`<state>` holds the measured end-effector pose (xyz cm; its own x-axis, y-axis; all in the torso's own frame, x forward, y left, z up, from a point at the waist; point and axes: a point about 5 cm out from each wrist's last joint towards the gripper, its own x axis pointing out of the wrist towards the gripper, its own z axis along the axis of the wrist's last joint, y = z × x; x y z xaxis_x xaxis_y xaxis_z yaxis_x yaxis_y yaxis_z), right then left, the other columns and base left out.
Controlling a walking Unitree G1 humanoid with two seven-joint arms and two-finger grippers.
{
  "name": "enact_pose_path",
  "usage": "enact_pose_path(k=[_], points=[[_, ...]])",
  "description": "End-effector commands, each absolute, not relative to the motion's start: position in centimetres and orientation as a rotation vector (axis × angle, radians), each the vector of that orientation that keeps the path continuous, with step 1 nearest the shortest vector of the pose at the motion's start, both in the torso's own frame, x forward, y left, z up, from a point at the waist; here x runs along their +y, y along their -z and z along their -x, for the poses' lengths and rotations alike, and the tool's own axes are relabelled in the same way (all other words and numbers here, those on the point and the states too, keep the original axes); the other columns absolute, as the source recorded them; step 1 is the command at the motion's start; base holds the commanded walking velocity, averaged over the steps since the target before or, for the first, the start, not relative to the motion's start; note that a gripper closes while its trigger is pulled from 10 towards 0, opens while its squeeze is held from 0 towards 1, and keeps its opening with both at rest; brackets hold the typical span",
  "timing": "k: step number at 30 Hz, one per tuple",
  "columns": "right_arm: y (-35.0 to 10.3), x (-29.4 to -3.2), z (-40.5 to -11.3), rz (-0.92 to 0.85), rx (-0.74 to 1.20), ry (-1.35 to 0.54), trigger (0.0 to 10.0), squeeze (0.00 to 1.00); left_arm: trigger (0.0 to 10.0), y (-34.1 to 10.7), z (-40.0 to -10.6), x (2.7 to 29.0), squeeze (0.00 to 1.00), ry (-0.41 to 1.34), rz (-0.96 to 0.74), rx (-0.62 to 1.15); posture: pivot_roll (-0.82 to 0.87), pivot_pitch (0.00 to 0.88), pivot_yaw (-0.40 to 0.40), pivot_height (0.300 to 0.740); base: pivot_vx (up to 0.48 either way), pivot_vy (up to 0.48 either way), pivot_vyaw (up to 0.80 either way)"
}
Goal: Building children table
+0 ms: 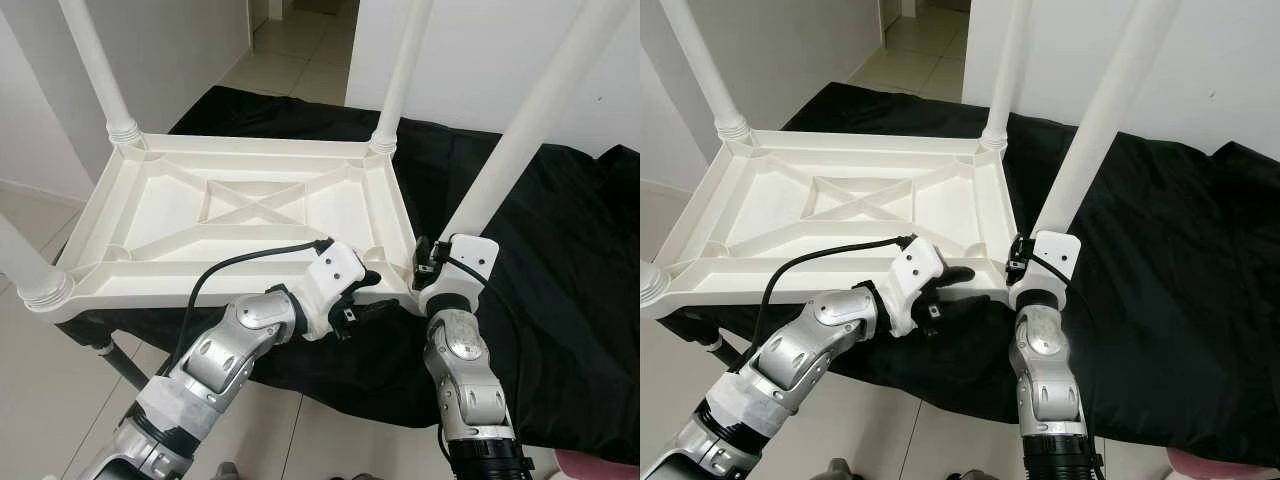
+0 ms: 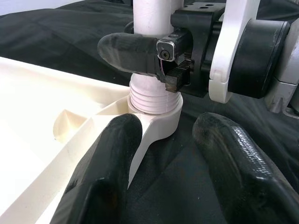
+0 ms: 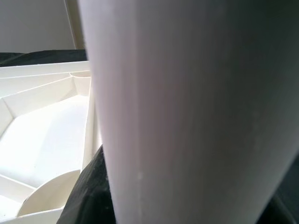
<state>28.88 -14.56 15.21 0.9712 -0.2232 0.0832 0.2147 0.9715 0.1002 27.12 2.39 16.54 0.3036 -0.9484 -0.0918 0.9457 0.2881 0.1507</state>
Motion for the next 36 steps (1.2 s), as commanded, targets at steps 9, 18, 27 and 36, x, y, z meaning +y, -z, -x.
enact_pose_path(k=[9,18,27,36], points=[[-14.6,-14.8,-28.3,-0.154,-0.084,0.204,10.0,1.00,10.0,-16.6,-26.8,2.2,0.00,1.311,-0.193,-0.007,-0.01,0.093,-0.056,0.740,0.000,0.000,0.00],[-14.4,-15.5,-28.5,-0.148,-0.091,0.078,10.0,0.00,10.0,-16.5,-26.6,2.1,0.00,1.319,-0.185,-0.004,-0.01,0.101,-0.053,0.740,0.000,0.000,0.00],[-14.1,-17.0,-29.1,0.006,-0.120,-0.198,10.0,0.00,10.0,-16.5,-26.5,1.9,0.00,1.321,-0.182,-0.005,-0.01,0.100,-0.054,0.740,0.000,0.000,0.00],[-14.2,-18.0,-30.1,0.097,-0.113,-0.324,6.1,0.00,10.0,-16.6,-26.7,2.0,0.00,1.316,-0.184,-0.008,-0.01,0.094,-0.053,0.740,0.000,0.000,0.00]])
